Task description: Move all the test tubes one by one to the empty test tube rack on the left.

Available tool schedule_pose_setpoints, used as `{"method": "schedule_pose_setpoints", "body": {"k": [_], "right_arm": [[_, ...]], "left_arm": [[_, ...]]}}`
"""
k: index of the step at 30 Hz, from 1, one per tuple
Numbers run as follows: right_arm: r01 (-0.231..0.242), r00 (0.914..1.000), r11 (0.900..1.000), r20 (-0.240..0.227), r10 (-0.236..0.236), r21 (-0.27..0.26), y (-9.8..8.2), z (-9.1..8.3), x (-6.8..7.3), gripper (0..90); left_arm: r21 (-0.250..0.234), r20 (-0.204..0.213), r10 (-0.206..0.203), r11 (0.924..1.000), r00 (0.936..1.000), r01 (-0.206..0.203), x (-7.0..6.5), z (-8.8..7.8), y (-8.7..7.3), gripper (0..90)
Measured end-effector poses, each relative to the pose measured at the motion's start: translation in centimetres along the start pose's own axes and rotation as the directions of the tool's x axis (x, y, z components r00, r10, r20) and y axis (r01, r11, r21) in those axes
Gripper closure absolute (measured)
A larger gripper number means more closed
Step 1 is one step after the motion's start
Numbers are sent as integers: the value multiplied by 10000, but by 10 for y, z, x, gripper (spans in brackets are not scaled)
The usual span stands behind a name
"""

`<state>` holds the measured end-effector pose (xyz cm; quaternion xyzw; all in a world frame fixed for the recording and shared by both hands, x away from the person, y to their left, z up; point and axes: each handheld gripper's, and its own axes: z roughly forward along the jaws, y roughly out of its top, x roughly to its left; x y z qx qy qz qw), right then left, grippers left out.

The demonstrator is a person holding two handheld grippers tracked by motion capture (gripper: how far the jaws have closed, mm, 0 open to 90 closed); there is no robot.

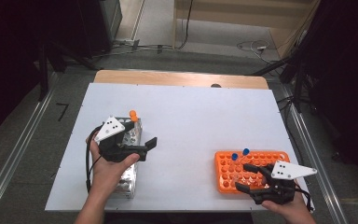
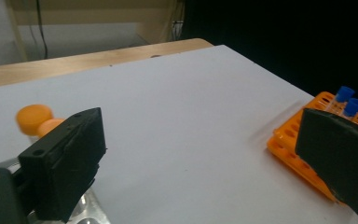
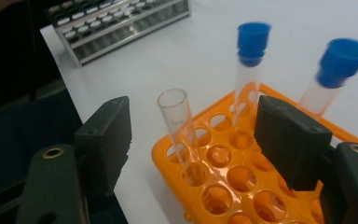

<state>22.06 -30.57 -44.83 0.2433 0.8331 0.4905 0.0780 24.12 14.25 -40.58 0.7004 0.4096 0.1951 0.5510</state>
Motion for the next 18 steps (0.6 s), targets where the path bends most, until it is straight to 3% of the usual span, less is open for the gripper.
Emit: {"method": "schedule_pose_setpoints", "body": {"k": [5, 10, 18], "right_arm": [[208, 9996, 9990, -197, -200, 387, -4, 8, 2, 351], [365, 9989, 9957, -323, -338, 857, -9, 15, -1, 457], [644, 9979, 9875, -83, -639, 1438, -16, 22, -4, 602]], "left_arm": [[-55, 544, 286, 9996, 9981, -283, -12, 3, -1, 0], [62, 811, 434, 9990, 9958, -440, -23, 9, -3, 0], [232, 1138, 559, 9980, 9919, -589, -37, 18, -6, 0]]}}
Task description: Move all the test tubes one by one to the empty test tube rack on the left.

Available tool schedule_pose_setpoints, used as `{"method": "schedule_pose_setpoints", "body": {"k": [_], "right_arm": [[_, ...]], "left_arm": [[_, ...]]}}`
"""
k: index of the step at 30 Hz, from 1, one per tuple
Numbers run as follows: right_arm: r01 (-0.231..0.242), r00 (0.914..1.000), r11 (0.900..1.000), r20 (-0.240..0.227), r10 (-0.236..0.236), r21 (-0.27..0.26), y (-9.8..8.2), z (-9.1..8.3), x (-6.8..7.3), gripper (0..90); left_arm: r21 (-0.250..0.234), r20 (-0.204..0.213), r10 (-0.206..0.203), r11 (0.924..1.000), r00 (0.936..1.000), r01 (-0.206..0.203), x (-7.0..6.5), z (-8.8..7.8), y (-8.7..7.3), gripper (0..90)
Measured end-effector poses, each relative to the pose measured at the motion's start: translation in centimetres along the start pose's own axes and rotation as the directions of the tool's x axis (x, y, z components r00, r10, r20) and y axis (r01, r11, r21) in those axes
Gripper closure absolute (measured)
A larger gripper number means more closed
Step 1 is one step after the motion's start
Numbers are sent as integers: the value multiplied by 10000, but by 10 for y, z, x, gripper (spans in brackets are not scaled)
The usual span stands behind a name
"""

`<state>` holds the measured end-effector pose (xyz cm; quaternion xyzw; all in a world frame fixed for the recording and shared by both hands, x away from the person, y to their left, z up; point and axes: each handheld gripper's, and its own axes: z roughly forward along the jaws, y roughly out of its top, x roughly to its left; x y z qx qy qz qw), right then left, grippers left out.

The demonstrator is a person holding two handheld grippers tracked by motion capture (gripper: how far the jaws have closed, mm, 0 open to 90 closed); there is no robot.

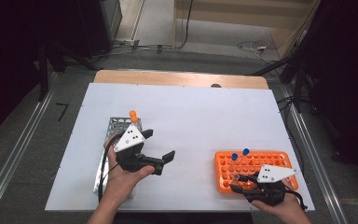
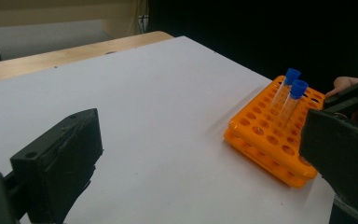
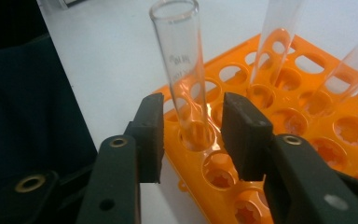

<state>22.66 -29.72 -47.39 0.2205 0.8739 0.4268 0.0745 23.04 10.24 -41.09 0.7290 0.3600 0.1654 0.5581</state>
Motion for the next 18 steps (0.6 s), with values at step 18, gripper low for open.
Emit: {"method": "schedule_pose_setpoints", "body": {"k": [18], "right_arm": [[197, 9996, 9998, 202, -195, -98, 8, -8, 1, 743]], "left_arm": [[142, 509, 162, 9998, 9986, -170, -16, 14, -4, 0]]}}
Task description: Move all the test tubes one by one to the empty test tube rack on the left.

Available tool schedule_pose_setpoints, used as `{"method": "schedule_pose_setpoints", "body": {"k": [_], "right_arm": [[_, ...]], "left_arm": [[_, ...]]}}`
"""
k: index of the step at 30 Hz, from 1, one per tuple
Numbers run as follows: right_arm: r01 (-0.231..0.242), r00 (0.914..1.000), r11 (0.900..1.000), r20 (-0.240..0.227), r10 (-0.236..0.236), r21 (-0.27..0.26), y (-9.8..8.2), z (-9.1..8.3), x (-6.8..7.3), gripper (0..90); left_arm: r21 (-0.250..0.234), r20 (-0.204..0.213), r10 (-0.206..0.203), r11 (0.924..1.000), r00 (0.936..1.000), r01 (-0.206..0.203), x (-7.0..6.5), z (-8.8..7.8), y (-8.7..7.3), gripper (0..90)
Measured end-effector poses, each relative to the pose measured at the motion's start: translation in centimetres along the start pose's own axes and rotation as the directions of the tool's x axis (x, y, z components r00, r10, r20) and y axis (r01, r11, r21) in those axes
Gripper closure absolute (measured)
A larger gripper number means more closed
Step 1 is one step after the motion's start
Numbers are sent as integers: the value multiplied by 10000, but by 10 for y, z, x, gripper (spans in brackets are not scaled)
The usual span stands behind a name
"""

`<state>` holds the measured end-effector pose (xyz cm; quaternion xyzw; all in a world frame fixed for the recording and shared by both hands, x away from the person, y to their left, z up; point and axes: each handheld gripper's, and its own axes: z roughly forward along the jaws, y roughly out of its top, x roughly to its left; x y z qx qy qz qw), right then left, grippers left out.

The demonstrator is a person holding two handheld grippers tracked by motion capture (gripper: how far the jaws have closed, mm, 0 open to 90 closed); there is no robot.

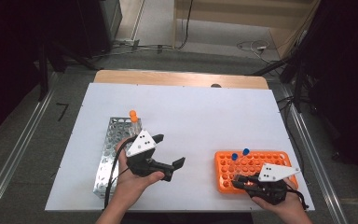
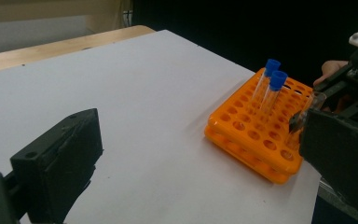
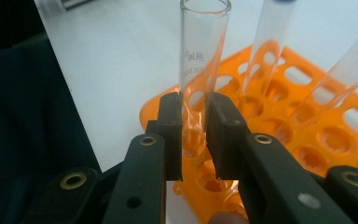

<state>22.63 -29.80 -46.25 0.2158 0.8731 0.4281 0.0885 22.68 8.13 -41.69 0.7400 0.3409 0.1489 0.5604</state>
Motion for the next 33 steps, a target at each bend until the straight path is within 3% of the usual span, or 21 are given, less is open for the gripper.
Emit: {"method": "schedule_pose_setpoints", "body": {"k": [9, 16, 23, 25, 29, 33], "right_arm": [[-694, 9967, 9918, 350, 735, -1073, 17, -18, 5, 744], [-988, 9940, 9812, 300, 1052, -1659, 28, -18, 12, 744], [-928, 9957, 9848, -176, 912, -1466, 36, 0, 24, 744], [-850, 9962, 9868, -316, 814, -1377, 39, 6, 28, 744], [-792, 9960, 9888, -500, 734, -1262, 44, 17, 36, 744], [-796, 9953, 9891, -653, 719, -1239, 47, 24, 39, 744]], "left_arm": [[-27, 249, 61, 10000, 9997, -60, -7, 3, 2, 0], [17, 658, 184, 9998, 9977, -186, -18, 9, 4, 0], [85, 1434, 314, 9994, 9892, -330, -33, 20, 3, 50], [97, 1460, 352, 9993, 9887, -370, -39, 24, 4, 80], [84, 1670, 460, 9988, 9849, -480, -48, 29, 4, 184], [62, 2086, 752, 9969, 9751, -782, -55, 32, 3, 309]]}}
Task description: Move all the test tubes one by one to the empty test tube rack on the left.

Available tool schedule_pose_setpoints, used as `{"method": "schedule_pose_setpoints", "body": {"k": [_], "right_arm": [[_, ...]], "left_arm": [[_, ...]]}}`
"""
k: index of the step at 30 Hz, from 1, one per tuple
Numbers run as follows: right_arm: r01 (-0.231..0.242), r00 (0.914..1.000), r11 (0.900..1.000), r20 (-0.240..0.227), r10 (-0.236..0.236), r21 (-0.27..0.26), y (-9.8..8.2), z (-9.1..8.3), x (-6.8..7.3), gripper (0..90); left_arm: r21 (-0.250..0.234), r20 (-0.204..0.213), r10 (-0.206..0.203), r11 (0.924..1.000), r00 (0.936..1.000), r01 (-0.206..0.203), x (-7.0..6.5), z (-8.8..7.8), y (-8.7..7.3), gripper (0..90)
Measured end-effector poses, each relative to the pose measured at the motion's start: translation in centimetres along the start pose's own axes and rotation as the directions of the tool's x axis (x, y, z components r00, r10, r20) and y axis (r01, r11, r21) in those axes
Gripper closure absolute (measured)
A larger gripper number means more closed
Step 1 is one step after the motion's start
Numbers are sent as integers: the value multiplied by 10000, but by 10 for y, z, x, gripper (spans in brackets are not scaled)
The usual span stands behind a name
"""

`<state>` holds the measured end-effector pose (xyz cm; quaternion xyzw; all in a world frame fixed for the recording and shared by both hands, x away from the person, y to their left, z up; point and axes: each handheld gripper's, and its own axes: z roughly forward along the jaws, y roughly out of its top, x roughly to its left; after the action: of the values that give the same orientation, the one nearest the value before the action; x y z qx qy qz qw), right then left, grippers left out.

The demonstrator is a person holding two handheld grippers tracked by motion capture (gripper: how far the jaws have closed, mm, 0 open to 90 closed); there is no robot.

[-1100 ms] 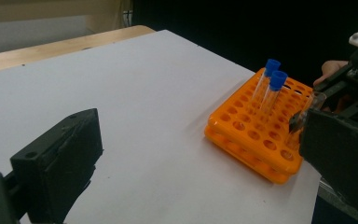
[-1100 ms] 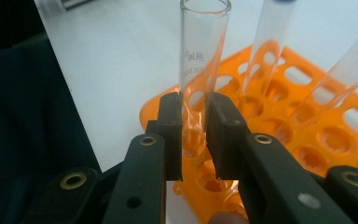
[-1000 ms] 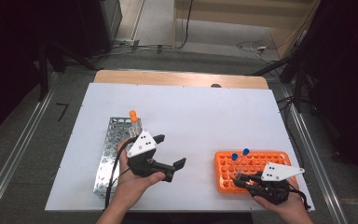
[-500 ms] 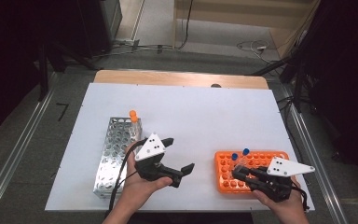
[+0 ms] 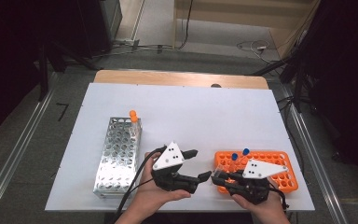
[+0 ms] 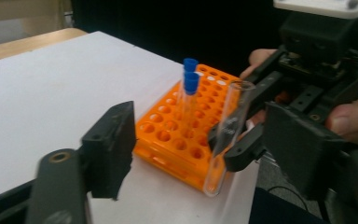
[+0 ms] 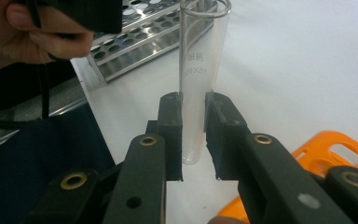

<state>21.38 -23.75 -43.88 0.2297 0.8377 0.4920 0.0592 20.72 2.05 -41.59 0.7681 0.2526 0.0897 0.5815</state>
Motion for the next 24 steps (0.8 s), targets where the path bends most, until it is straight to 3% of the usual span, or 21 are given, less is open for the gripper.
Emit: {"method": "schedule_pose_setpoints", "body": {"k": [5, 10, 18, 24], "right_arm": [[40, 9998, 10000, -171, -40, 24, 2, 6, 5, 744], [108, 9995, 9999, -309, -108, 8, 3, 8, 8, 744], [202, 9987, 9998, -473, -200, 37, 3, 11, 11, 744], [127, 9984, 9999, -543, -129, -38, 3, 11, 11, 740]], "left_arm": [[116, 339, 305, 9995, 9990, -310, -8, 8, 0, 469], [247, 426, 459, 9986, 9980, -469, -13, 15, -2, 612], [275, 558, 485, 9984, 9973, -501, -14, 18, -2, 749], [231, 499, 507, 9984, 9975, -519, -12, 16, -1, 767]]}}
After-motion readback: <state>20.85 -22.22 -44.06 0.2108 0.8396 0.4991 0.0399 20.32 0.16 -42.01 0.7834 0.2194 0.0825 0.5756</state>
